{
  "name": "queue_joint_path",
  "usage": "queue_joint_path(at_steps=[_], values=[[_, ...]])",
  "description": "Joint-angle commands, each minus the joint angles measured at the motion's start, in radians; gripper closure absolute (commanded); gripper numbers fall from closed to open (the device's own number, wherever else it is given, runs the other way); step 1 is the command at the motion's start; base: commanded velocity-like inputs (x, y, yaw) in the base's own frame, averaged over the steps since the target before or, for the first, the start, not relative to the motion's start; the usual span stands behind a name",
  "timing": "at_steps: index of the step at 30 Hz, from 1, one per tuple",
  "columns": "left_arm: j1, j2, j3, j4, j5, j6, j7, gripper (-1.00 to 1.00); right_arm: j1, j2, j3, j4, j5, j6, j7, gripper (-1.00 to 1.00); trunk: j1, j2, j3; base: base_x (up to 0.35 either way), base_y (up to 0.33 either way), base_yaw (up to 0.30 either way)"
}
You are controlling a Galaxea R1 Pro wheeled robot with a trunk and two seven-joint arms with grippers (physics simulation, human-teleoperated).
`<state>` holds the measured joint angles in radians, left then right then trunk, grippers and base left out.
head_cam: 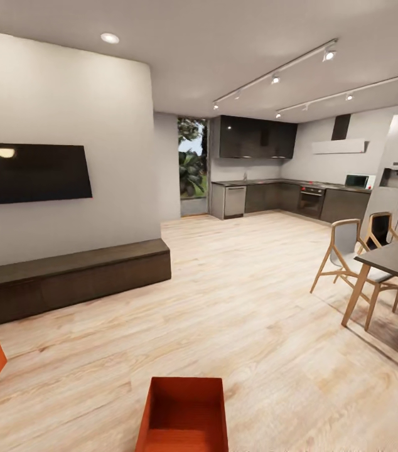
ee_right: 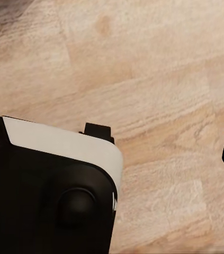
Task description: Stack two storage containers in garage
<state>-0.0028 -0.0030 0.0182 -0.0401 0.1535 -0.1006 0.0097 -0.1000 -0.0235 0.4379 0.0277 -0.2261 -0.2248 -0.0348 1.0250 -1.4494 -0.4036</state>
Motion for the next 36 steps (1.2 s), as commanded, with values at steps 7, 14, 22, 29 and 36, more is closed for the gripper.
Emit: queue_joint_path(at_steps=[7, 14, 22, 29, 36], values=[[0.000, 0.000, 0.000, 0.000, 0.006, -0.005, 0.001, -1.00, -0.001, 0.000, 0.008, 0.003, -0.007, -0.005, -0.001, -1.00, 0.000, -0.001, -0.001, 0.000, 0.000, -0.070], [0.000, 0.000, 0.000, 0.000, 0.006, -0.004, 0.001, -1.00, -0.001, -0.001, 0.010, 0.003, -0.006, -0.006, 0.000, -1.00, 0.000, -0.001, -0.001, 0.000, 0.000, -0.003], [0.000, 0.000, 0.000, 0.001, 0.006, -0.004, 0.001, -1.00, -0.001, -0.001, 0.010, 0.003, -0.005, -0.007, 0.000, -1.00, 0.000, -0.001, -0.001, 0.116, 0.000, 0.000], [0.000, 0.000, 0.000, 0.000, 0.006, -0.004, 0.001, -1.00, -0.001, -0.001, 0.009, 0.003, -0.005, -0.007, -0.001, -1.00, 0.000, -0.001, -0.001, 0.202, 0.000, 0.000], [0.000, 0.001, 0.000, 0.000, 0.006, -0.005, 0.001, -1.00, -0.001, 0.000, 0.008, 0.003, -0.005, -0.006, -0.001, -1.00, 0.000, -0.001, -0.001, 0.075, 0.000, 0.029]])
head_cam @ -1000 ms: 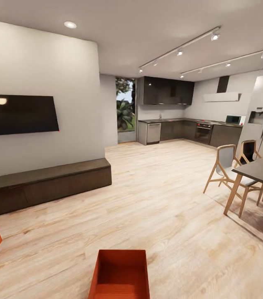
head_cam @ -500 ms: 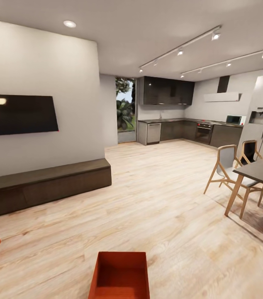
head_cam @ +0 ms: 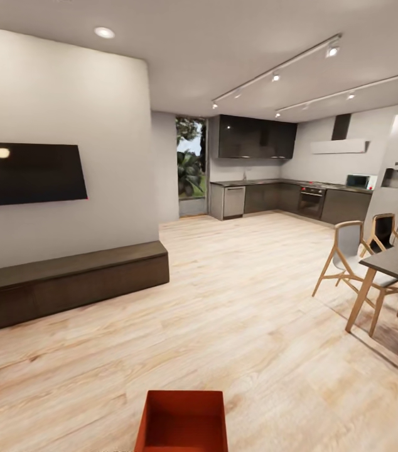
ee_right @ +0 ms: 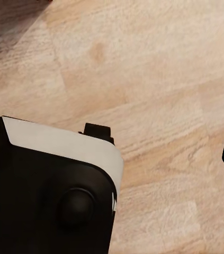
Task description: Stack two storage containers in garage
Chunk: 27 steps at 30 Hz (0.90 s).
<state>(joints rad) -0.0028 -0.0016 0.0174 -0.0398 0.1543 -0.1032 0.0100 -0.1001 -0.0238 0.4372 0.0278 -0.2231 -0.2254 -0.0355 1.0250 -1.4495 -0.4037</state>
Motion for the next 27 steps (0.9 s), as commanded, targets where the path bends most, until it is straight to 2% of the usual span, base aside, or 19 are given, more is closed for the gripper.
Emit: queue_joint_path(at_steps=[1, 13, 16, 21, 27], values=[[0.000, 0.000, 0.001, 0.000, 0.005, -0.002, 0.001, -1.00, -0.001, 0.000, 0.009, 0.003, -0.009, -0.006, -0.001, -1.00, 0.000, -0.001, -0.001, 0.014, 0.000, 0.172], [0.000, 0.000, 0.001, 0.000, 0.007, -0.002, 0.001, -1.00, -0.001, -0.001, 0.011, 0.003, -0.009, -0.005, 0.000, -1.00, 0.000, -0.001, -0.001, 0.001, 0.019, 0.051], [0.000, 0.000, 0.001, 0.001, 0.026, -0.001, 0.001, -1.00, -0.001, -0.001, 0.011, 0.003, -0.009, -0.005, 0.000, -1.00, 0.000, -0.001, -0.001, 0.000, 0.224, 0.001], [0.000, 0.000, -0.002, 0.001, 0.091, -0.001, -0.001, -1.00, -0.001, -0.001, 0.011, 0.003, -0.009, -0.005, 0.000, -1.00, 0.000, -0.001, -0.001, 0.000, 0.294, 0.000], [0.000, 0.000, -0.002, 0.001, 0.104, -0.003, -0.001, -1.00, -0.001, -0.001, 0.011, 0.003, -0.009, -0.005, 0.000, -1.00, 0.000, -0.001, -0.001, 0.000, 0.092, 0.000]])
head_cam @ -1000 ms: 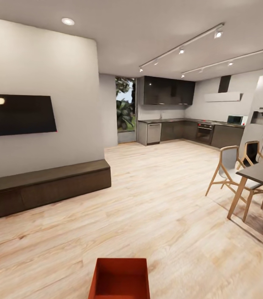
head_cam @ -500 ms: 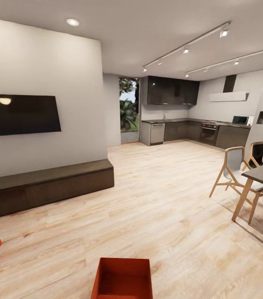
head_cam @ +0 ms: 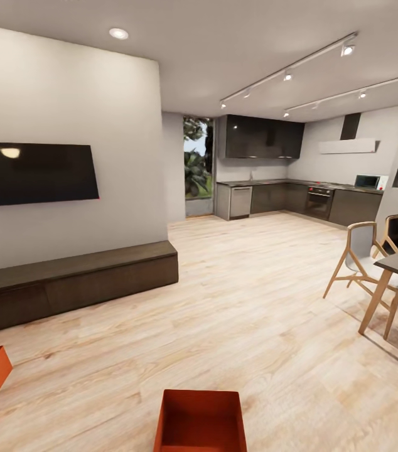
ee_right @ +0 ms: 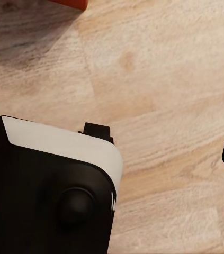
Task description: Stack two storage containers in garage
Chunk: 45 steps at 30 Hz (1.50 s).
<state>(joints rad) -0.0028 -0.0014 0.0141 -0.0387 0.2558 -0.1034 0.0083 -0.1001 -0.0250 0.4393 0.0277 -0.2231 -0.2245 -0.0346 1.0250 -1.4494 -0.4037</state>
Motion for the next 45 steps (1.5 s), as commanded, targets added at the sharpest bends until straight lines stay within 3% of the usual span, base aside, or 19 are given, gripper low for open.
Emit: queue_joint_path(at_steps=[1, 45], values=[[0.000, 0.000, 0.001, 0.000, 0.003, -0.002, 0.001, -1.00, -0.001, 0.000, 0.009, 0.003, -0.009, -0.006, -0.001, -1.00, 0.000, -0.001, -0.001, 0.000, 0.017, 0.000], [0.000, 0.000, 0.000, 0.000, 0.003, -0.002, 0.000, -1.00, -0.001, 0.002, -0.002, 0.003, -0.012, -0.007, -0.002, -1.00, 0.000, -0.001, -0.001, 0.057, 0.001, -0.023]])
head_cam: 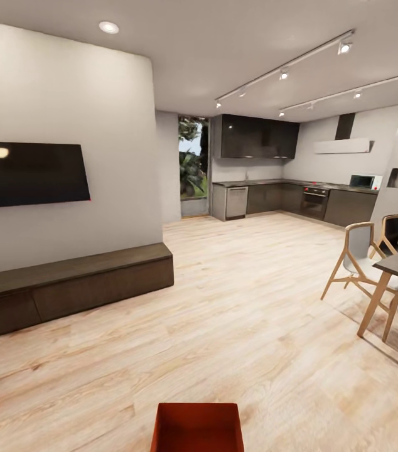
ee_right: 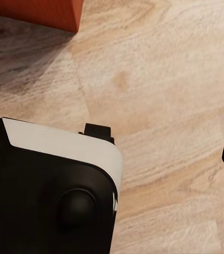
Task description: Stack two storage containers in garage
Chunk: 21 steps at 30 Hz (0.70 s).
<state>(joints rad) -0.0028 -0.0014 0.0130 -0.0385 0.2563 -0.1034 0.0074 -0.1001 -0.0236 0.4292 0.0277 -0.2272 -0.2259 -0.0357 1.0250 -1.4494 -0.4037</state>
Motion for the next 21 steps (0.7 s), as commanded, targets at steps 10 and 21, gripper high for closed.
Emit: queue_joint_path(at_steps=[10, 21], values=[[0.000, 0.000, 0.001, 0.000, 0.002, -0.002, 0.001, -1.00, -0.001, 0.001, 0.011, 0.003, -0.008, -0.006, -0.001, -1.00, 0.000, -0.001, -0.001, 0.000, 0.000, -0.009], [0.000, 0.000, 0.001, 0.000, 0.002, -0.002, 0.002, -1.00, -0.001, 0.001, 0.005, 0.003, -0.010, -0.003, -0.001, -1.00, 0.000, -0.001, -0.012, 0.000, 0.000, 0.000]])
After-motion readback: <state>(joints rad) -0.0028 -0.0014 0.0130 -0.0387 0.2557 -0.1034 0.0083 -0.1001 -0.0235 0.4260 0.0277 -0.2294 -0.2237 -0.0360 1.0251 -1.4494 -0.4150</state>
